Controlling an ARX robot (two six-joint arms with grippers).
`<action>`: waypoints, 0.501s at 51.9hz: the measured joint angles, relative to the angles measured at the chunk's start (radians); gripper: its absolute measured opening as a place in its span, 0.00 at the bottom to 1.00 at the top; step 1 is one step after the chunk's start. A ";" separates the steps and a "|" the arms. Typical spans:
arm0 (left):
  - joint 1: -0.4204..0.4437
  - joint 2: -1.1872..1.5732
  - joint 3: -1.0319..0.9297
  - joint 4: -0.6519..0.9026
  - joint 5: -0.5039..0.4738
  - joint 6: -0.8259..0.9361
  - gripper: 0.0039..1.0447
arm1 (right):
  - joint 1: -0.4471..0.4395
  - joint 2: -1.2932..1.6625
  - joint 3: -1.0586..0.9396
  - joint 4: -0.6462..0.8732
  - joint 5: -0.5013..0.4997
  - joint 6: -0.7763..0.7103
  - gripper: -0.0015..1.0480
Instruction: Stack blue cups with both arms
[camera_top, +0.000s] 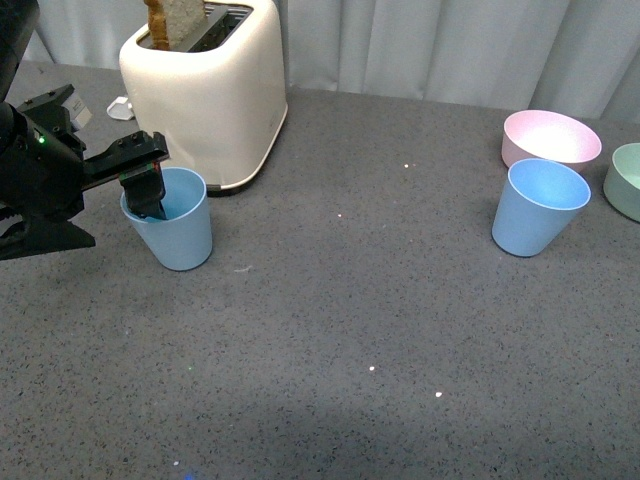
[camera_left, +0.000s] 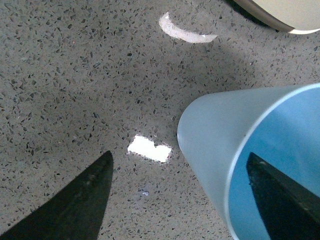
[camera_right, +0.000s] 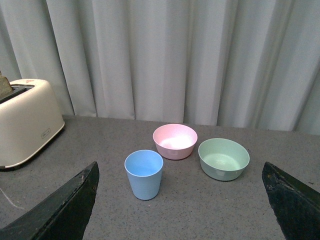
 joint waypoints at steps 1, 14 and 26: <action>-0.003 0.003 0.006 -0.006 0.000 -0.002 0.74 | 0.000 0.000 0.000 0.000 0.000 0.000 0.91; -0.027 0.018 0.052 -0.070 -0.011 -0.011 0.27 | 0.000 0.000 0.000 0.000 0.000 0.000 0.91; -0.064 0.010 0.055 -0.103 -0.001 -0.026 0.03 | 0.000 0.000 0.000 0.000 0.000 0.000 0.91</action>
